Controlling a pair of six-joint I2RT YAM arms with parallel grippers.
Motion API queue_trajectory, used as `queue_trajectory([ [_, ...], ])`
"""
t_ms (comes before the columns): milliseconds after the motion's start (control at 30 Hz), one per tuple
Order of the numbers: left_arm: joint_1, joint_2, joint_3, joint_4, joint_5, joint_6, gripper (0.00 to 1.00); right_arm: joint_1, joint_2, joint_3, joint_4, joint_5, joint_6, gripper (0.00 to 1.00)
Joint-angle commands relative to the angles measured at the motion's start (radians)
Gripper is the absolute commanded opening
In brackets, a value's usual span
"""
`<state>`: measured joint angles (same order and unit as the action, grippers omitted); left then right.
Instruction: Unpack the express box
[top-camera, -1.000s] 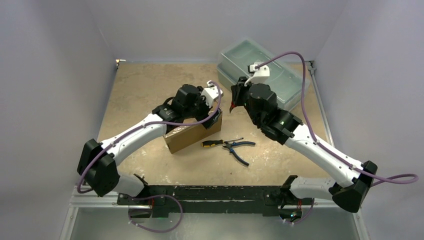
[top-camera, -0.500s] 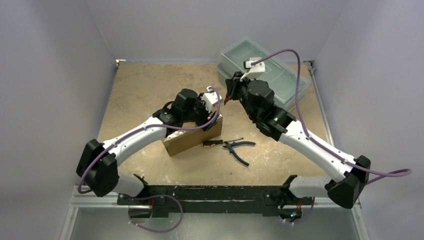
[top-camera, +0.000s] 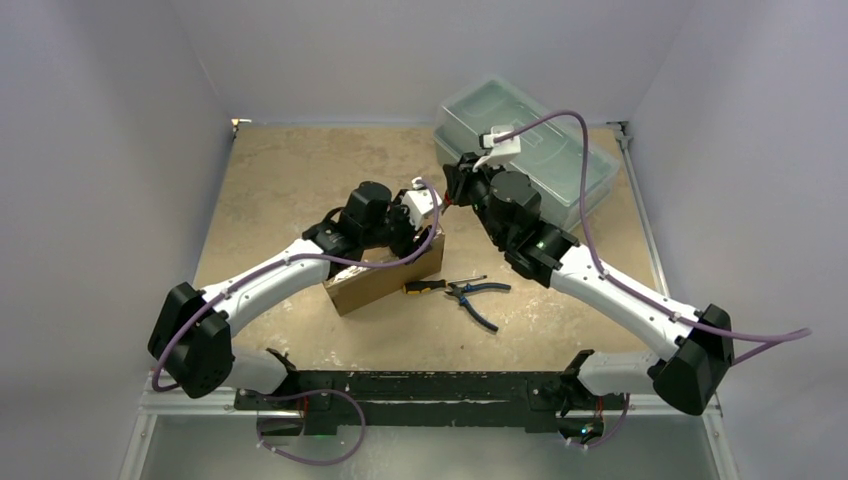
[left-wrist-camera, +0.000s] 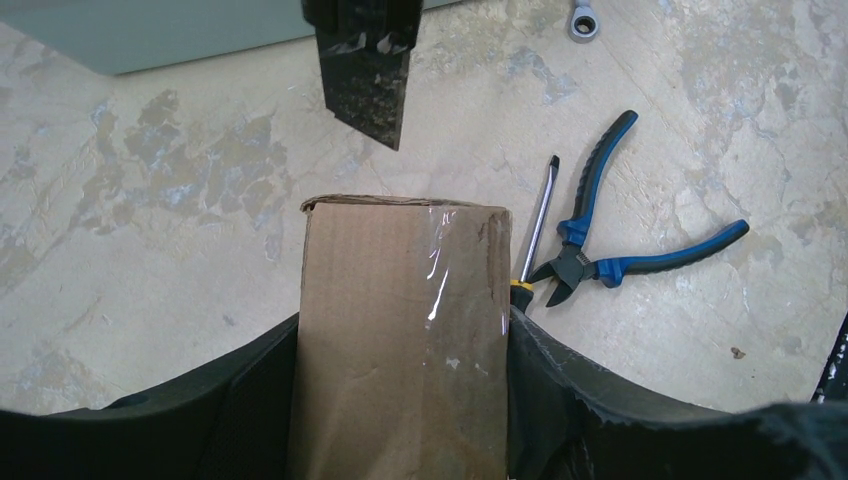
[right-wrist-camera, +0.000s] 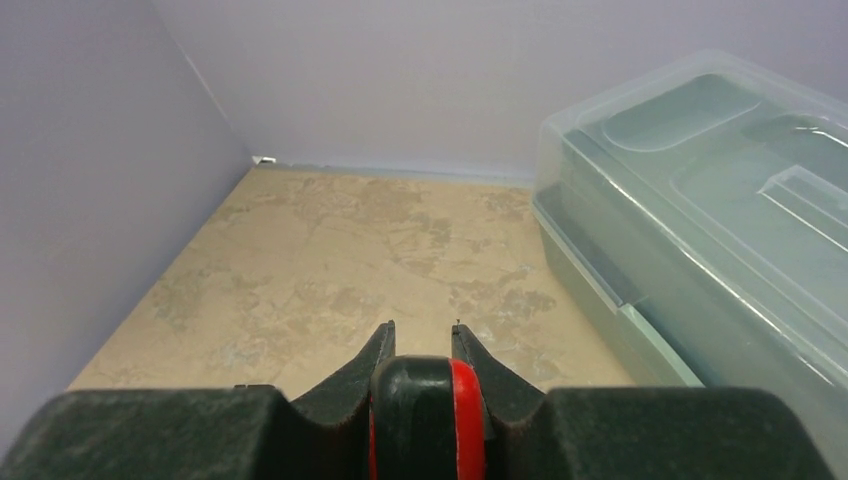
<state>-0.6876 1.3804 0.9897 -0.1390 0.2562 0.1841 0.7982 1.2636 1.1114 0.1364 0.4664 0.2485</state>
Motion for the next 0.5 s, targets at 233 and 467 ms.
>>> queue_trajectory([
  [233, 0.003, -0.036, -0.006, 0.049, 0.023, 0.032, 0.59, -0.001, 0.046, 0.014, 0.1, -0.043, -0.018, 0.0],
  [467, 0.003, -0.037, -0.004, 0.046, 0.025, 0.031, 0.58, -0.001, 0.066, 0.013, 0.1, -0.047, -0.023, 0.0],
])
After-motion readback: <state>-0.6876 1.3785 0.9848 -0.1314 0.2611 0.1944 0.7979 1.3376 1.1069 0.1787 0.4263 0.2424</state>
